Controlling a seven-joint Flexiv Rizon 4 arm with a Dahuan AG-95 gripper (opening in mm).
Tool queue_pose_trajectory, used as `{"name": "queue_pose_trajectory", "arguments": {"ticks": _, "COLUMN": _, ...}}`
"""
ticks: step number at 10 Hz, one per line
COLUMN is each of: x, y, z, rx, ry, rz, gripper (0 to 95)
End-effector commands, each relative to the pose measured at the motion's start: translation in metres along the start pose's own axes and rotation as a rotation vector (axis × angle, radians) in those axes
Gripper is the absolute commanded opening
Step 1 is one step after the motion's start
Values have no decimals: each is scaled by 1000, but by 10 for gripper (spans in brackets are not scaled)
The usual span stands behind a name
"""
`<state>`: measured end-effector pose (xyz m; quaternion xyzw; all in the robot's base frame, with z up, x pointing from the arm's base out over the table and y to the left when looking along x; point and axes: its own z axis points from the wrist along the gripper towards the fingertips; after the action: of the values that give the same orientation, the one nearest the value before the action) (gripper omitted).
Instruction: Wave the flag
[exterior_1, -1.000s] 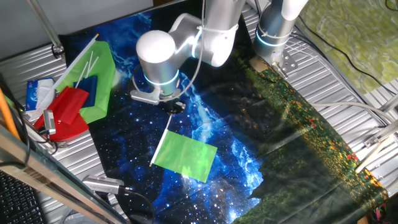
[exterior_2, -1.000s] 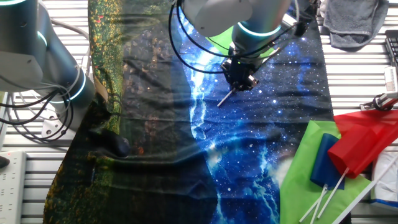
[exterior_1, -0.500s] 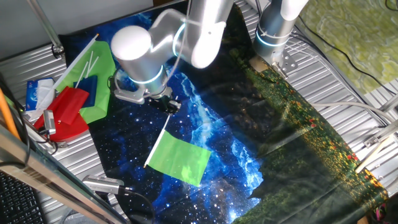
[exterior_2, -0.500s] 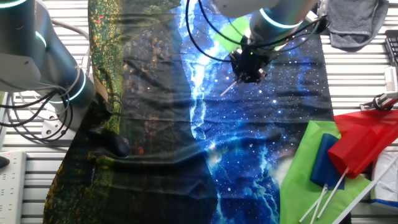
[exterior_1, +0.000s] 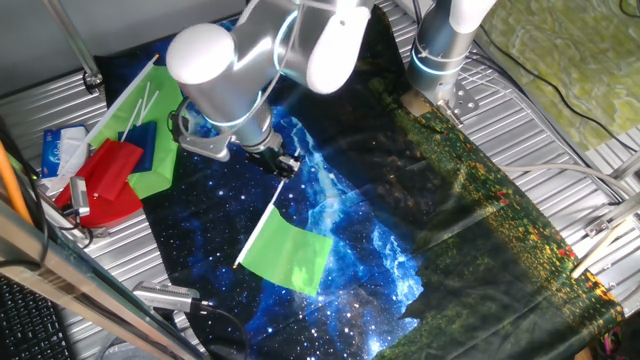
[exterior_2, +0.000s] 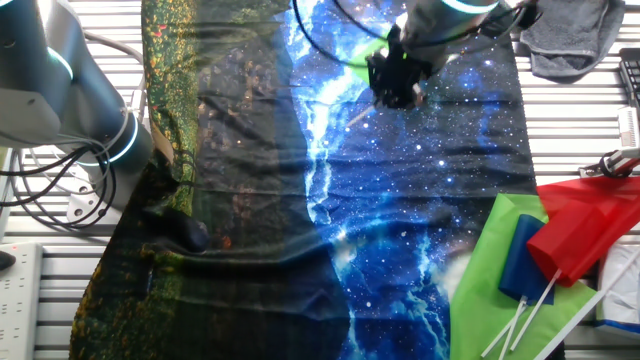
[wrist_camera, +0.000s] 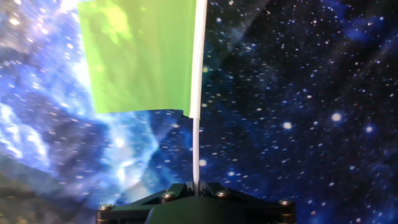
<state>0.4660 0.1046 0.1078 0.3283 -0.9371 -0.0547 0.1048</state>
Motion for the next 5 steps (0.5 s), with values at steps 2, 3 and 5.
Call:
{"name": "queue_pose_trajectory", "arguments": {"ticks": 2, "x": 1, "y": 0, "z": 1, "rx": 15, "ry": 14, "rz": 6, "gripper": 0}}
{"name": "queue_pose_trajectory", "arguments": {"ticks": 3, "x": 1, "y": 0, "z": 1, "rx": 24, "ry": 24, "rz": 4, "gripper": 0}}
{"name": "queue_pose_trajectory", "arguments": {"ticks": 5, "x": 1, "y": 0, "z": 1, "rx": 10, "ry": 72, "rz": 29, "gripper": 0}}
